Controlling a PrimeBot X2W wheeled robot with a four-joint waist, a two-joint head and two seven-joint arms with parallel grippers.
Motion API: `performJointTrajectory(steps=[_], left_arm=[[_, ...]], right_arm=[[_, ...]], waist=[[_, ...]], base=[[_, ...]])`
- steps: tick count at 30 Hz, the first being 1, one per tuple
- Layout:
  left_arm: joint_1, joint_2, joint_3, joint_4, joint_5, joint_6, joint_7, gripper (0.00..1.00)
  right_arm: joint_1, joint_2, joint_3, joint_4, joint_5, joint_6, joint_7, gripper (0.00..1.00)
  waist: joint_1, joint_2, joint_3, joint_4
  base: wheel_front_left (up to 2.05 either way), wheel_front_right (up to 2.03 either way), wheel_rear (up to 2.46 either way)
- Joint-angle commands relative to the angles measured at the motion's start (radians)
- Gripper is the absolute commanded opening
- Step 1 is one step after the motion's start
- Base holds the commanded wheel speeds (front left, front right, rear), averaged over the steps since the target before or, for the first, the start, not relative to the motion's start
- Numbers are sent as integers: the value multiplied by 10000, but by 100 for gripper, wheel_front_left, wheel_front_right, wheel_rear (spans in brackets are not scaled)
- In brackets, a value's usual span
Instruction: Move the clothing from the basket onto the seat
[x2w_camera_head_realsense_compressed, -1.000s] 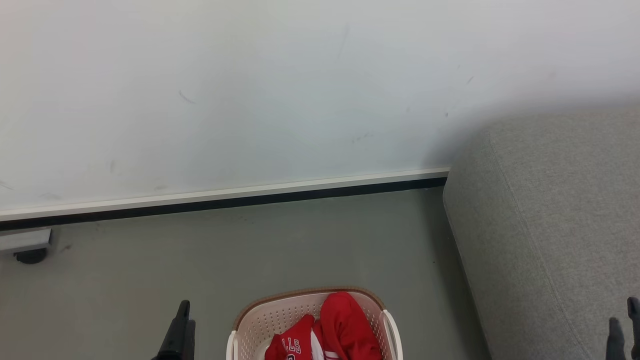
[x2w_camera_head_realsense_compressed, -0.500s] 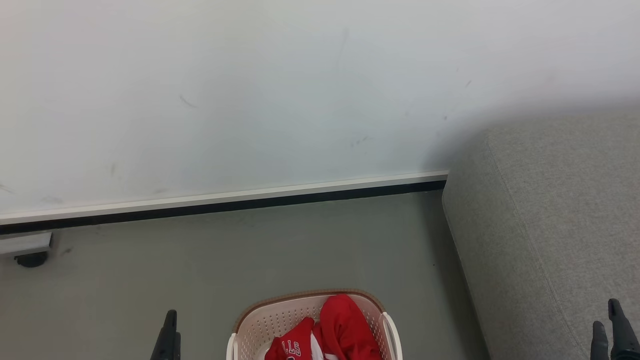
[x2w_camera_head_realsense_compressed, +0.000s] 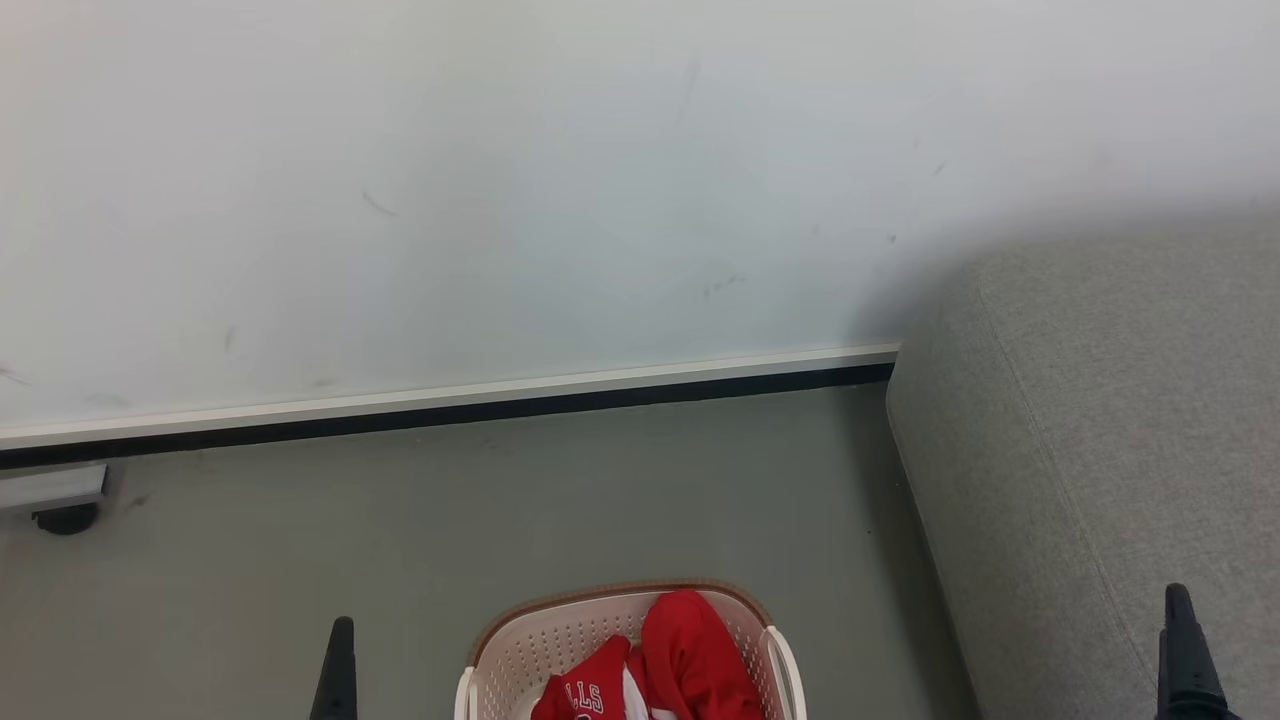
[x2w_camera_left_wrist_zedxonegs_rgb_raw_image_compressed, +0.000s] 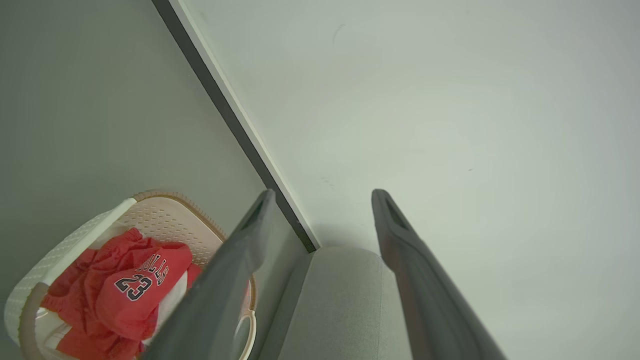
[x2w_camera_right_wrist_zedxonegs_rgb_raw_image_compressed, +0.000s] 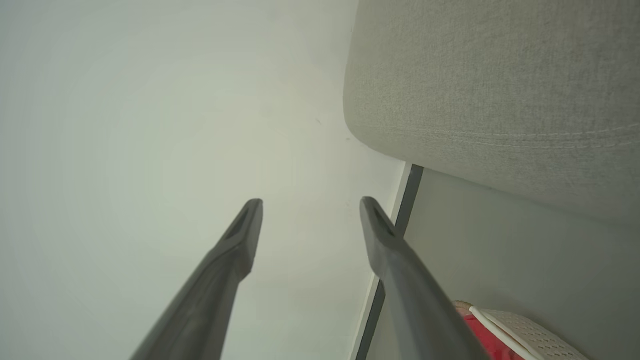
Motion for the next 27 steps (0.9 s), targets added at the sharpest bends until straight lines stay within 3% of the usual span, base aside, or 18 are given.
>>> performJointTrajectory(steps=[1,13,27], left_arm=[[13,5,53,-209,438,51,-96,100],[247,7,180,-531,2495,74,-437,100],[410,8,201,-558,4794,109,-769,100]], right_arm=[[-238,-7,27,-30,-585,3,-38,100],[-552,288,286,526,-3676,4,152,100],[-675,621,421,806,-6438,4,632,100]], waist=[[0,-1,-3,5],[0,-1,-39,33],[0,-1,-96,48]], base=[[0,0,0],[0,0,0],[0,0,0]])
